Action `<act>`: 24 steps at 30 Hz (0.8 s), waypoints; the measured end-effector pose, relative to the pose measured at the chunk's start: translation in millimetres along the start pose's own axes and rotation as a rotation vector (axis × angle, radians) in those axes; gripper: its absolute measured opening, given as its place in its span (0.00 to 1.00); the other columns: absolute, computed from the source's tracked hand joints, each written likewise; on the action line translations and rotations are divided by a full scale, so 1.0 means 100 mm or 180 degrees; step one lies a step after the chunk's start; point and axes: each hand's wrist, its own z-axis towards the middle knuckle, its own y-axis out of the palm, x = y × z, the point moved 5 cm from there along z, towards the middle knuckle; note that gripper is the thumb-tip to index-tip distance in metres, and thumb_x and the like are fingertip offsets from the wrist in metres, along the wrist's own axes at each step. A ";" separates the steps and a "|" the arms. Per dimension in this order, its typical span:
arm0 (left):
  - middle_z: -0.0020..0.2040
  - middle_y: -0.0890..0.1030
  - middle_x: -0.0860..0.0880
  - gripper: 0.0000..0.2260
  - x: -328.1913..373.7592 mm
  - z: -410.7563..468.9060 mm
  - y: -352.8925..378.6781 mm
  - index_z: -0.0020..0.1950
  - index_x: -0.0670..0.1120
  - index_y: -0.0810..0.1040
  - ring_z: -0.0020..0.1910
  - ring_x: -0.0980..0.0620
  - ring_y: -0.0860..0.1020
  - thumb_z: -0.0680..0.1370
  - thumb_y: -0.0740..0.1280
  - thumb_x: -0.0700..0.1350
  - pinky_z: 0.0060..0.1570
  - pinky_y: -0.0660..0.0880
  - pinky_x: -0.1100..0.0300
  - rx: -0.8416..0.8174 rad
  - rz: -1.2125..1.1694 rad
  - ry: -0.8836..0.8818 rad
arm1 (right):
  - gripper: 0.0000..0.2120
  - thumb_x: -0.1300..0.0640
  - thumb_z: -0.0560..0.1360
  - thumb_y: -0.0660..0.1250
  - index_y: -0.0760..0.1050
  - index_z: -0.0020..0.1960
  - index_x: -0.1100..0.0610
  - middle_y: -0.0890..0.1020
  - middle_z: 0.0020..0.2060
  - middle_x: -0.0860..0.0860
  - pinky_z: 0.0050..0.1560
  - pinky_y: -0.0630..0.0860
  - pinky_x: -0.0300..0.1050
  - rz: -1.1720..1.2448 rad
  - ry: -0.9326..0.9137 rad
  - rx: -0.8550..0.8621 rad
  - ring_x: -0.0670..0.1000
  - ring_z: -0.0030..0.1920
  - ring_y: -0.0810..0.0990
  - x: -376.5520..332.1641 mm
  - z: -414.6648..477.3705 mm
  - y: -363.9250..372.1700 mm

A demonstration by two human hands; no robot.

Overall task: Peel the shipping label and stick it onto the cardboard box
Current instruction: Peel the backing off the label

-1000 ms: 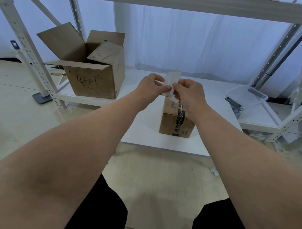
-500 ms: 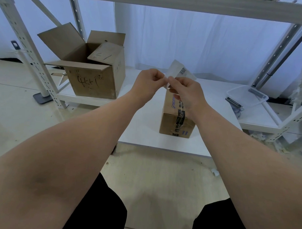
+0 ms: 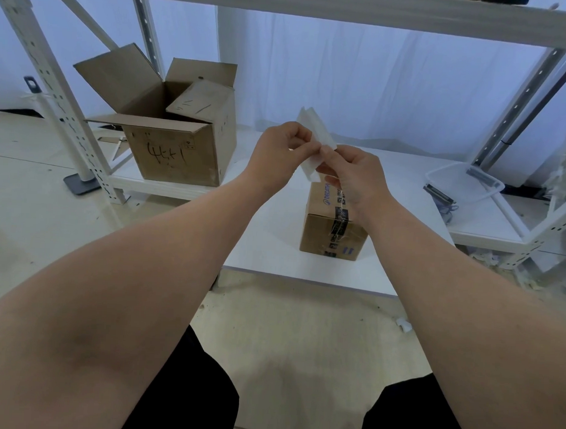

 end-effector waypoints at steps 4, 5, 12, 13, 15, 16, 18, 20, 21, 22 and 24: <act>0.44 0.80 0.44 0.02 -0.07 0.01 0.02 0.44 0.43 0.77 0.43 0.52 0.76 0.76 0.68 0.41 0.44 0.72 0.64 -0.0236 -0.0304 -0.0301 | 0.10 0.56 0.76 0.67 0.78 0.36 0.54 0.84 0.41 0.52 0.50 0.76 0.44 -0.0031 0.0088 0.0190 0.49 0.45 0.83 0.02 0.01 -0.04; 0.44 0.79 0.45 0.02 -0.08 0.01 0.01 0.44 0.44 0.77 0.42 0.52 0.75 0.76 0.68 0.41 0.43 0.72 0.65 -0.0245 -0.0346 -0.0371 | 0.10 0.57 0.76 0.67 0.78 0.36 0.55 0.83 0.40 0.53 0.49 0.76 0.43 -0.0038 0.0077 0.0231 0.49 0.43 0.82 0.01 0.01 -0.05; 0.40 0.78 0.54 0.05 -0.13 0.03 -0.03 0.42 0.48 0.75 0.37 0.61 0.75 0.78 0.66 0.43 0.35 0.69 0.72 -0.0148 -0.0508 -0.0679 | 0.13 0.65 0.74 0.65 0.76 0.57 0.59 0.82 0.48 0.54 0.43 0.76 0.37 0.0102 0.0158 0.0366 0.48 0.43 0.81 0.02 0.03 -0.08; 0.40 0.79 0.54 0.05 -0.13 0.03 -0.03 0.42 0.48 0.74 0.36 0.62 0.75 0.78 0.65 0.43 0.34 0.69 0.73 -0.0147 -0.0505 -0.0675 | 0.15 0.66 0.72 0.66 0.75 0.58 0.59 0.82 0.49 0.54 0.43 0.76 0.38 0.0099 0.0165 0.0367 0.48 0.42 0.81 0.02 0.03 -0.08; 0.39 0.79 0.51 0.05 -0.11 0.01 -0.03 0.44 0.47 0.73 0.31 0.64 0.73 0.79 0.64 0.45 0.30 0.68 0.73 -0.0178 -0.0399 -0.0632 | 0.18 0.66 0.71 0.66 0.73 0.60 0.58 0.81 0.51 0.54 0.45 0.77 0.40 0.0056 0.0206 0.0341 0.50 0.44 0.81 0.04 0.03 -0.08; 0.37 0.77 0.47 0.05 -0.10 0.00 -0.03 0.45 0.46 0.72 0.26 0.63 0.70 0.79 0.63 0.45 0.27 0.66 0.71 -0.0233 -0.0275 -0.0583 | 0.17 0.66 0.71 0.66 0.73 0.59 0.56 0.81 0.52 0.54 0.46 0.77 0.42 0.0040 0.0248 0.0315 0.52 0.47 0.81 0.05 0.04 -0.07; 0.37 0.72 0.41 0.06 -0.09 -0.02 -0.01 0.46 0.45 0.71 0.20 0.59 0.61 0.80 0.62 0.46 0.21 0.59 0.69 -0.0371 -0.0040 -0.0466 | 0.13 0.64 0.72 0.65 0.74 0.55 0.54 0.81 0.54 0.54 0.50 0.79 0.44 0.0087 0.0363 0.0264 0.55 0.52 0.81 0.08 0.04 -0.06; 0.38 0.73 0.41 0.06 -0.08 -0.03 0.01 0.47 0.44 0.70 0.20 0.58 0.58 0.80 0.61 0.46 0.19 0.58 0.68 -0.0484 0.0148 -0.0359 | 0.08 0.63 0.72 0.64 0.75 0.48 0.52 0.80 0.55 0.56 0.54 0.78 0.48 0.0173 0.0469 0.0239 0.57 0.55 0.80 0.09 0.03 -0.04; 0.39 0.75 0.40 0.06 -0.08 -0.04 0.02 0.48 0.44 0.69 0.21 0.58 0.59 0.81 0.60 0.46 0.20 0.58 0.68 -0.0559 0.0296 -0.0290 | 0.07 0.62 0.72 0.65 0.76 0.45 0.51 0.81 0.55 0.57 0.54 0.78 0.49 0.0187 0.0487 0.0243 0.56 0.53 0.80 0.09 0.03 -0.04; 0.40 0.77 0.41 0.06 -0.07 -0.04 0.04 0.48 0.45 0.69 0.22 0.57 0.60 0.81 0.60 0.46 0.22 0.60 0.67 -0.0637 0.0475 -0.0207 | 0.06 0.61 0.72 0.66 0.76 0.43 0.50 0.81 0.54 0.57 0.53 0.78 0.49 0.0198 0.0481 0.0244 0.55 0.50 0.80 0.09 0.04 -0.04; 0.43 0.80 0.47 0.05 -0.06 -0.06 0.08 0.48 0.47 0.68 0.27 0.55 0.64 0.81 0.59 0.47 0.27 0.64 0.65 -0.0739 0.0767 -0.0067 | 0.03 0.59 0.73 0.68 0.76 0.42 0.52 0.81 0.47 0.54 0.48 0.76 0.46 0.0233 0.0426 0.0269 0.53 0.46 0.78 0.08 0.03 -0.06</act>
